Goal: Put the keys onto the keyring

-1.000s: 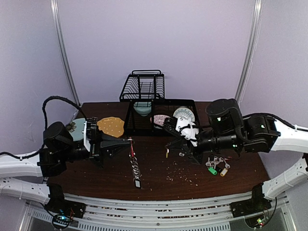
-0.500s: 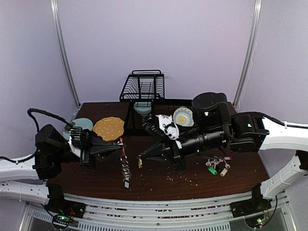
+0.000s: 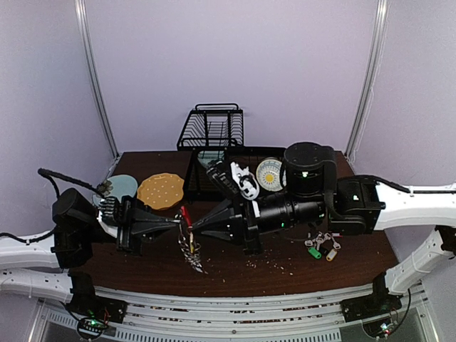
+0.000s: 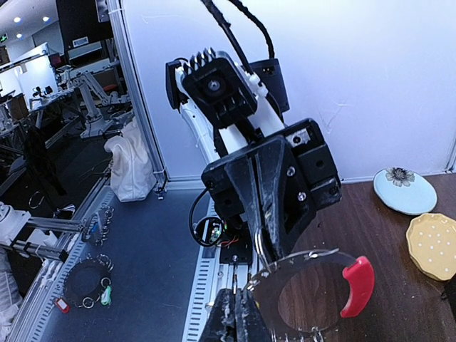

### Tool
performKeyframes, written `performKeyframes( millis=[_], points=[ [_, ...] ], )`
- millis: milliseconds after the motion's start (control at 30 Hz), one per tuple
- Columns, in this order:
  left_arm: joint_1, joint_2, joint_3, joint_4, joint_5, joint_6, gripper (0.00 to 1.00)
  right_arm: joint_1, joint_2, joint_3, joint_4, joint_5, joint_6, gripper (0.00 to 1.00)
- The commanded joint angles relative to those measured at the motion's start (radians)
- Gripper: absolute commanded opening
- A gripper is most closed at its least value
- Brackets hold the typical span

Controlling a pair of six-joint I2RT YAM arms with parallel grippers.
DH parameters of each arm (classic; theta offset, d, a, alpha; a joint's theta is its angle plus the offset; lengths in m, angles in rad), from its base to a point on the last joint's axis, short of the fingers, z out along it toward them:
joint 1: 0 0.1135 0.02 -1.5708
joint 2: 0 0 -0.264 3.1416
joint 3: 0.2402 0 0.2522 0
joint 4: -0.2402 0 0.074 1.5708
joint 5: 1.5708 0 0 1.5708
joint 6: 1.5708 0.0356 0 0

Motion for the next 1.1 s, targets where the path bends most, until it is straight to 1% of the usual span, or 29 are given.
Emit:
performKeyframes(
  millis=[0, 200, 600, 1067],
  points=[
    [0.002, -0.002, -0.025, 0.108, 0.002, 0.019, 0.0, 0.001, -0.023, -0.108, 0.184, -0.036, 0.079, 0.0],
    [-0.004, -0.003, -0.028, 0.115, 0.0, 0.022, 0.0, 0.001, 0.016, -0.086, 0.175, -0.029, 0.086, 0.0],
    [-0.005, -0.001, -0.022, 0.101, 0.008, 0.024, 0.0, -0.022, 0.026, -0.1, 0.25, -0.021, 0.105, 0.0],
    [-0.005, 0.005, -0.015, 0.097, 0.037, 0.012, 0.0, -0.039, 0.036, -0.103, 0.259, -0.009, 0.106, 0.0]
  ],
)
